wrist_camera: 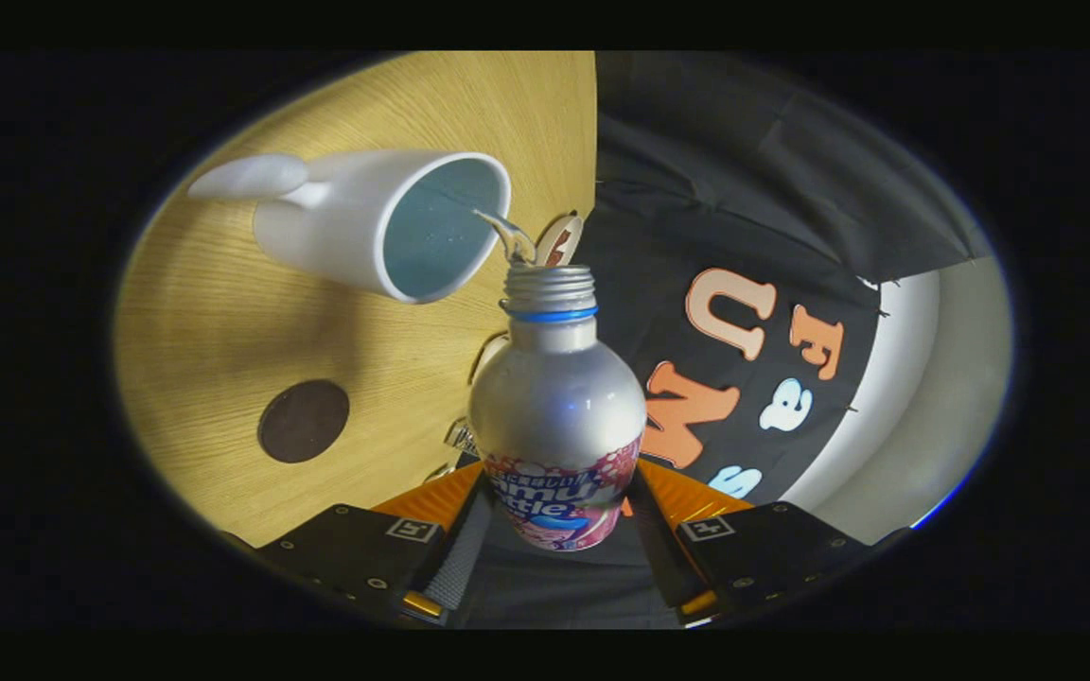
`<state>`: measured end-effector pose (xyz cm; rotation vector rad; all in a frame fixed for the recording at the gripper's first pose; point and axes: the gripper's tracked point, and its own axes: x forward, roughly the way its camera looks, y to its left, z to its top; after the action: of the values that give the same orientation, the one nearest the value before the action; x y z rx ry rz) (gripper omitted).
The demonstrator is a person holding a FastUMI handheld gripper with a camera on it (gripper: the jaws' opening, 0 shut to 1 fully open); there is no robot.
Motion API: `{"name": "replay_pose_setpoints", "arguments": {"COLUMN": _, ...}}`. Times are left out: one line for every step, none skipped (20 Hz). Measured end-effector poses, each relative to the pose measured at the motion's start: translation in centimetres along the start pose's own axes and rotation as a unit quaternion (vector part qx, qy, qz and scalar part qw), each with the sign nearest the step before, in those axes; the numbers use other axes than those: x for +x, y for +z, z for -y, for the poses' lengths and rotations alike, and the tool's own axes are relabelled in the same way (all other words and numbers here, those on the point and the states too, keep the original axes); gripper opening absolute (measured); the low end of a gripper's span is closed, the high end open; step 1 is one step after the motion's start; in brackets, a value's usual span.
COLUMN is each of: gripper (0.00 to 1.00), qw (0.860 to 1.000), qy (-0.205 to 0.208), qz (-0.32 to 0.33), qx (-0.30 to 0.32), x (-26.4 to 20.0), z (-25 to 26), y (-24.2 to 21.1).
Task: Take the bottle from table, then pour the juice into the cup, finally place the bottle on the coaster
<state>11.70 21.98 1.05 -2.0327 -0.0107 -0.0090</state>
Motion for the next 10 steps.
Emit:
{"name": "replay_pose_setpoints", "arguments": {"gripper": 0.77, "qw": 1.0, "qy": -0.001, "qz": -0.001, "qx": -0.002, "x": 0.0, "z": 0.1, "y": 0.1}}
{"name": "replay_pose_setpoints", "arguments": {"gripper": 0.77, "qw": 1.0, "qy": -0.001, "qz": 0.0, "qx": -0.004, "x": 0.0, "z": 0.3, "y": 0.1}}
{"name": "replay_pose_setpoints", "arguments": {"gripper": 0.77, "qw": 1.0, "qy": -0.003, "qz": 0.001, "qx": -0.006, "x": 0.0, "z": 0.5, "y": 0.3}}
{"name": "replay_pose_setpoints", "arguments": {"gripper": 0.77, "qw": 1.0, "qy": -0.003, "qz": 0.002, "qx": -0.009, "x": 0.0, "z": 0.6, "y": 0.3}}
{"name": "replay_pose_setpoints", "arguments": {"gripper": 0.77, "qw": 1.0, "qy": -0.003, "qz": 0.004, "qx": -0.011, "x": 0.0, "z": 0.7, "y": 0.5}}
{"name": "replay_pose_setpoints", "arguments": {"gripper": 0.77, "qw": 1.0, "qy": -0.003, "qz": 0.006, "qx": -0.014, "x": 0.1, "z": 0.8, "y": 0.7}}
{"name": "replay_pose_setpoints", "arguments": {"gripper": 0.77, "qw": 1.0, "qy": -0.003, "qz": 0.007, "qx": -0.017, "x": 0.2, "z": 0.9, "y": 0.8}}
{"name": "replay_pose_setpoints", "arguments": {"gripper": 0.77, "qw": 1.0, "qy": -0.002, "qz": 0.007, "qx": -0.02, "x": 0.3, "z": 0.9, "y": 0.9}}
{"name": "replay_pose_setpoints", "arguments": {"gripper": 0.77, "qw": 1.0, "qy": -0.001, "qz": 0.008, "qx": -0.024, "x": 0.2, "z": 0.8, "y": 1.0}}
{"name": "replay_pose_setpoints", "arguments": {"gripper": 0.77, "qw": 1.0, "qy": 0.001, "qz": 0.011, "qx": -0.029, "x": 0.2, "z": 0.8, "y": 1.2}}
